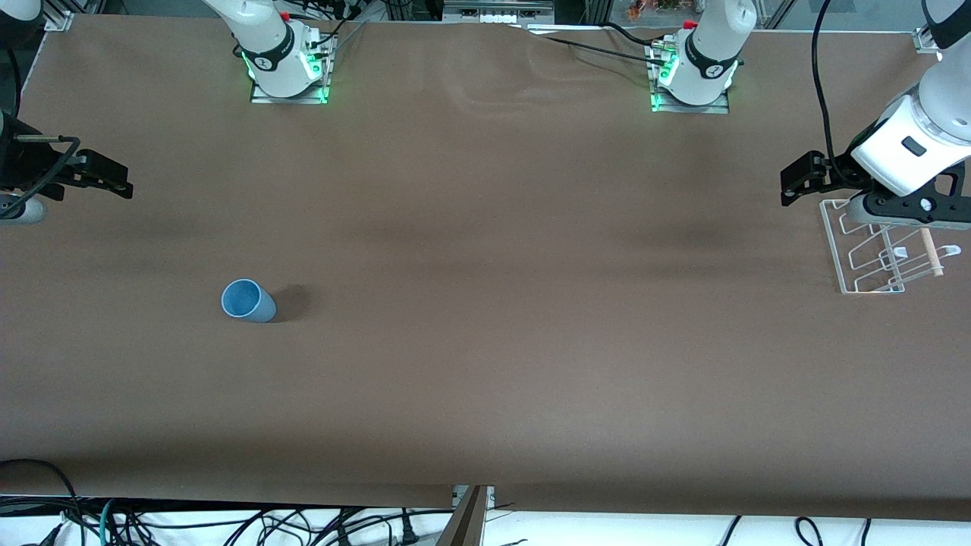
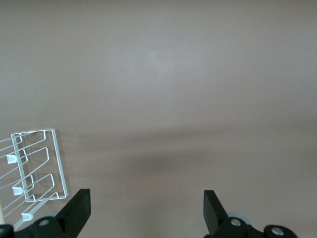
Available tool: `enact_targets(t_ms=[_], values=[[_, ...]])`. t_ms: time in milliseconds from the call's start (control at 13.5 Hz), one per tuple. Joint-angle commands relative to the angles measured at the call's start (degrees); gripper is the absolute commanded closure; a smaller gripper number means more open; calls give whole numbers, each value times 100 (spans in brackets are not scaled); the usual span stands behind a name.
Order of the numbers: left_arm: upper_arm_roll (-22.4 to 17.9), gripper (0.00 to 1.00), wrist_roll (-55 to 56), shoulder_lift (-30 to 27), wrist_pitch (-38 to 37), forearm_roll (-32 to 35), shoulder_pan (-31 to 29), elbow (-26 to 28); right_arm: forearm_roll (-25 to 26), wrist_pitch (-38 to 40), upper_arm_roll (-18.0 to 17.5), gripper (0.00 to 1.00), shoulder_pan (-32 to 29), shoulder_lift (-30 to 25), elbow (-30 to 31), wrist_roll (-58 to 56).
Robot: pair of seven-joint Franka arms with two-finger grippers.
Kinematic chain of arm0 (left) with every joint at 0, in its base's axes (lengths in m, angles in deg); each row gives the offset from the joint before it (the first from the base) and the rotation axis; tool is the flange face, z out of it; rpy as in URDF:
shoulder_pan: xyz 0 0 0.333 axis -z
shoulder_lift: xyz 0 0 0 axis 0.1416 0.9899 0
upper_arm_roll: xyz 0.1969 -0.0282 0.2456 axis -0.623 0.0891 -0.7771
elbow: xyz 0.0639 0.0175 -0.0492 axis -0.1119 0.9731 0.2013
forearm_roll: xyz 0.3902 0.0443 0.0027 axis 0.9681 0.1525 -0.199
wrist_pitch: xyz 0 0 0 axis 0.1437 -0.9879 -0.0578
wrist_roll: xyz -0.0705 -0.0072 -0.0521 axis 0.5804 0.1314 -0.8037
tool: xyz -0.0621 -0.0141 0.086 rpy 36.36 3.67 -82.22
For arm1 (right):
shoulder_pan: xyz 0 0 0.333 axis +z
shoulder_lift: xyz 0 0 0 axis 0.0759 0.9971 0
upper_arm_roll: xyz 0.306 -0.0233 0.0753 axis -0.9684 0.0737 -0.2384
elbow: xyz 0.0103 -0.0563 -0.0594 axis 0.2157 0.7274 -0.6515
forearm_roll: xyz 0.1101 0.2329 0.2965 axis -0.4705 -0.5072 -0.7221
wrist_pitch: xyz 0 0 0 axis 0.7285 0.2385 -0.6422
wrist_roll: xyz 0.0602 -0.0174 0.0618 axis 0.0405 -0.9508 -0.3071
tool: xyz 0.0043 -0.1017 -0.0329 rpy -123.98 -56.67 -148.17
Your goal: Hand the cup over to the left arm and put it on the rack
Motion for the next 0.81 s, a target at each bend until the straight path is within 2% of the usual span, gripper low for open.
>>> enact_targets(t_ms=[0, 296, 518, 739], values=[[25, 0, -154, 58, -145, 119, -30, -179, -90, 45, -32, 0, -67, -28, -1, -38], [-1, 0, -197, 58, -101, 154, -39, -179, -90, 10, -32, 0, -59, 34, -18, -30], [51, 0, -180, 84, -100, 706, 14, -389, -90, 19, -32, 0, -41, 69, -80, -21], [42, 0, -206, 49, -144, 717, -21, -433, -90, 36, -32, 0, -41, 69, -88, -21]])
